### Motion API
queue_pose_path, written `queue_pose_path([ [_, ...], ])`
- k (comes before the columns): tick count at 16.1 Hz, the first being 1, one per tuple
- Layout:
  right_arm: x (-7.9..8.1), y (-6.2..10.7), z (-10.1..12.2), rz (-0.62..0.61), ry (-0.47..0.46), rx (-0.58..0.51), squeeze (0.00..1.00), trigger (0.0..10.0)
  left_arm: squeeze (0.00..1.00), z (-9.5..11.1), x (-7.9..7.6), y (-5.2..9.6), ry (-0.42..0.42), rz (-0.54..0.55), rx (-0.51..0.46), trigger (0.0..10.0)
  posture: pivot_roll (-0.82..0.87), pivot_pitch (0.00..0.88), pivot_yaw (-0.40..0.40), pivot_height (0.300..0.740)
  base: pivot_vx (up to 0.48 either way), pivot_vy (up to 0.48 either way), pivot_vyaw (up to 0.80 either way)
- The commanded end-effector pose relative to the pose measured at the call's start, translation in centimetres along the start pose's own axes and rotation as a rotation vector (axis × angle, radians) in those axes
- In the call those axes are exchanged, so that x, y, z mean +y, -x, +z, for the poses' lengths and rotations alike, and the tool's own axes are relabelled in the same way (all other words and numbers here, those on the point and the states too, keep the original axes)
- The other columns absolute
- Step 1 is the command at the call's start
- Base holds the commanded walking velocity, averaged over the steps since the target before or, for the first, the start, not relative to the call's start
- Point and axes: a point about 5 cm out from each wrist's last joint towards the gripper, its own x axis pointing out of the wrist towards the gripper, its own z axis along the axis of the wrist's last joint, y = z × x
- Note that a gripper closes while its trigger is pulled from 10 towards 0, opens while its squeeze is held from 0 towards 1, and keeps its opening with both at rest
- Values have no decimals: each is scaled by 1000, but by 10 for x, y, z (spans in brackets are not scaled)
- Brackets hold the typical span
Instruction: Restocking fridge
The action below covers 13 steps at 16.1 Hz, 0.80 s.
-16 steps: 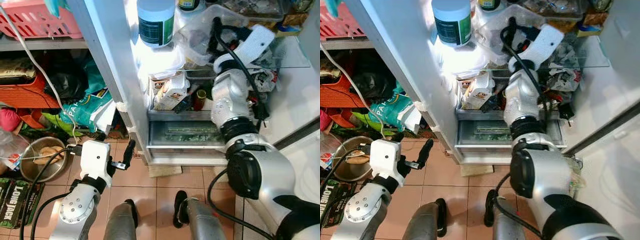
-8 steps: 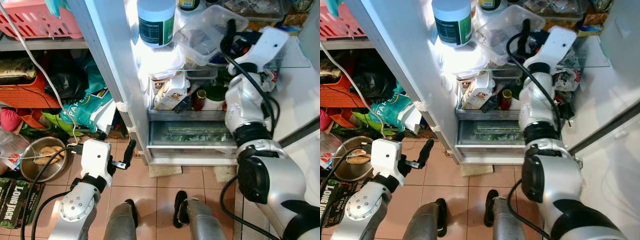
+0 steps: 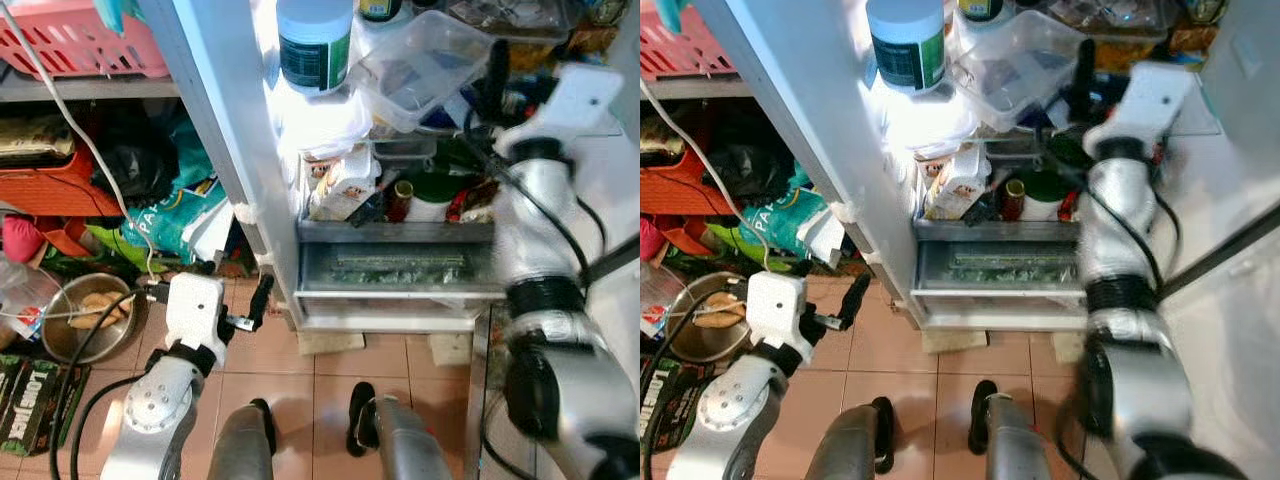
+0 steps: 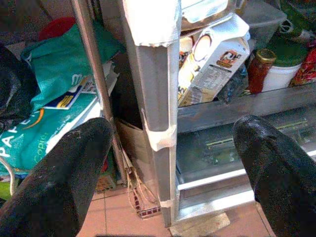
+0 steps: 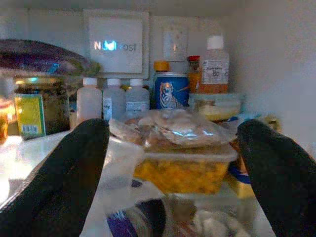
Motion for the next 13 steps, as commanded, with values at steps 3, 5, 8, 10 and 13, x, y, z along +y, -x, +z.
queue_pose_path([
  [3,-7,24,1,58,73,24,0,10000,0,-6,-1,-6,-11,12,12,10000,118,163,26,740,0,0,0],
  [5,-7,44,-5,72,81,71,0,10000,0,-6,-4,-12,-19,7,6,10000,101,146,24,740,0,0,0],
  [8,9,77,-9,107,40,163,0,10000,0,-6,-5,-24,-19,3,-17,10000,72,112,15,740,0,0,0],
  [10,17,83,-7,131,12,190,0,10000,0,-6,-7,-28,-18,3,-25,10000,67,104,12,740,0,0,0],
  [13,18,85,-7,138,6,218,0,10000,0,-7,-9,-29,-18,3,-31,10000,66,101,7,740,-90,0,0],
])
